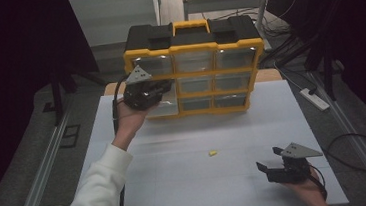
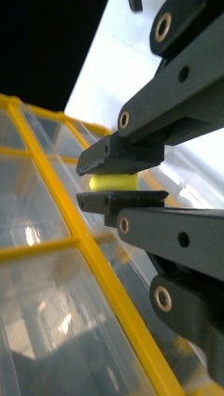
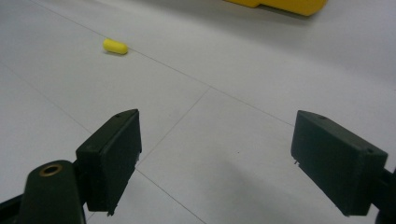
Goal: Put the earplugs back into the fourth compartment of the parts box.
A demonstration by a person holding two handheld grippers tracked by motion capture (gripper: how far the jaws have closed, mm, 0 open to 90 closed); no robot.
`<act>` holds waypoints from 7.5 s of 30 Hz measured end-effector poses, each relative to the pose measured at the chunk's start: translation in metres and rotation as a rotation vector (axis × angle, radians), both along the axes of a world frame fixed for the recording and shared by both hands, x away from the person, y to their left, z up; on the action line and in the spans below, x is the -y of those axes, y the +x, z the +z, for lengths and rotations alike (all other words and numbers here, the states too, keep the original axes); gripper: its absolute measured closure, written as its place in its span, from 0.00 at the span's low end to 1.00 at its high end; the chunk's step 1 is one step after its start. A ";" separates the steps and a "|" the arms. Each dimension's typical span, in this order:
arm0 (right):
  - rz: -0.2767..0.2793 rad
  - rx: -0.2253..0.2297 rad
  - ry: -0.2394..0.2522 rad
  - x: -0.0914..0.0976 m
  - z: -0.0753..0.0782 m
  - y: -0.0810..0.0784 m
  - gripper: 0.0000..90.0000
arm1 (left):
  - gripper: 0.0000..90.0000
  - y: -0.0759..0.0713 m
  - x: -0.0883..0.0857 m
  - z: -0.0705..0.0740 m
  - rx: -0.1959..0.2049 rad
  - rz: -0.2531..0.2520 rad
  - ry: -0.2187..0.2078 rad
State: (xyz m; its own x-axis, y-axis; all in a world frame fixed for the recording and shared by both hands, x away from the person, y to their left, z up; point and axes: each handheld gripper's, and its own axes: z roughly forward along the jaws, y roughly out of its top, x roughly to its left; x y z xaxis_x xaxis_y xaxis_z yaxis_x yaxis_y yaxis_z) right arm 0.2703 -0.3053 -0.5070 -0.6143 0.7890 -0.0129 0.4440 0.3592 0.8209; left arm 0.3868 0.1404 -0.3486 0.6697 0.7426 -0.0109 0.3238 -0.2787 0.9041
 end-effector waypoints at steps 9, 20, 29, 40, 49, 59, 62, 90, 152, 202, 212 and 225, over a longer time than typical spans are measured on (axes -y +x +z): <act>0.000 0.000 -0.001 0.001 0.000 0.000 0.19 | 0.87 0.010 -0.009 -0.008 -0.032 0.043 0.009; -0.001 0.002 0.000 0.000 0.000 0.000 0.19 | 0.27 -0.001 -0.004 -0.006 -0.035 0.043 -0.025; 0.000 0.000 -0.004 0.000 0.000 0.000 0.19 | 0.24 -0.027 0.009 -0.012 -0.029 -0.062 -0.008; 0.001 0.002 -0.007 0.000 0.000 0.000 0.19 | 0.23 -0.047 0.037 -0.034 -0.061 -0.170 0.064; 0.004 -0.001 -0.007 0.000 0.000 -0.001 0.19 | 0.23 -0.049 0.058 -0.055 -0.120 -0.235 0.099; 0.003 -0.001 -0.009 -0.001 -0.001 0.000 0.19 | 0.22 -0.045 0.078 -0.080 -0.199 -0.279 0.126; 0.005 0.001 -0.010 -0.001 -0.001 -0.001 0.19 | 0.22 -0.043 0.085 -0.090 -0.225 -0.292 0.140; 0.014 -0.001 -0.020 -0.001 -0.001 -0.001 0.19 | 0.24 -0.022 0.145 -0.152 -0.359 -0.352 0.344; 0.000 0.003 -0.030 -0.001 -0.002 0.000 0.19 | 0.88 -0.038 0.093 -0.099 -0.210 -0.352 0.020; -0.002 0.010 -0.018 -0.001 0.000 -0.002 0.19 | 0.88 -0.025 0.024 0.004 0.028 -0.132 -0.091; -0.002 0.010 -0.021 -0.001 0.000 -0.002 0.19 | 0.88 -0.001 0.007 -0.001 -0.005 -0.037 -0.062; -0.004 0.009 -0.024 -0.001 0.000 -0.001 0.19 | 0.86 0.013 -0.011 -0.012 -0.034 0.053 -0.028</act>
State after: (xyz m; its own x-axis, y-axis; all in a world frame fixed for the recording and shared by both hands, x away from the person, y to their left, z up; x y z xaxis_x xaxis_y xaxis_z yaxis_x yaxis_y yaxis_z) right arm 0.2689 -0.3048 -0.5072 -0.6113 0.7905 -0.0375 0.4381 0.3775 0.8158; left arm 0.3999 0.1518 -0.3603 0.6283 0.7761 -0.0543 0.3679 -0.2348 0.8997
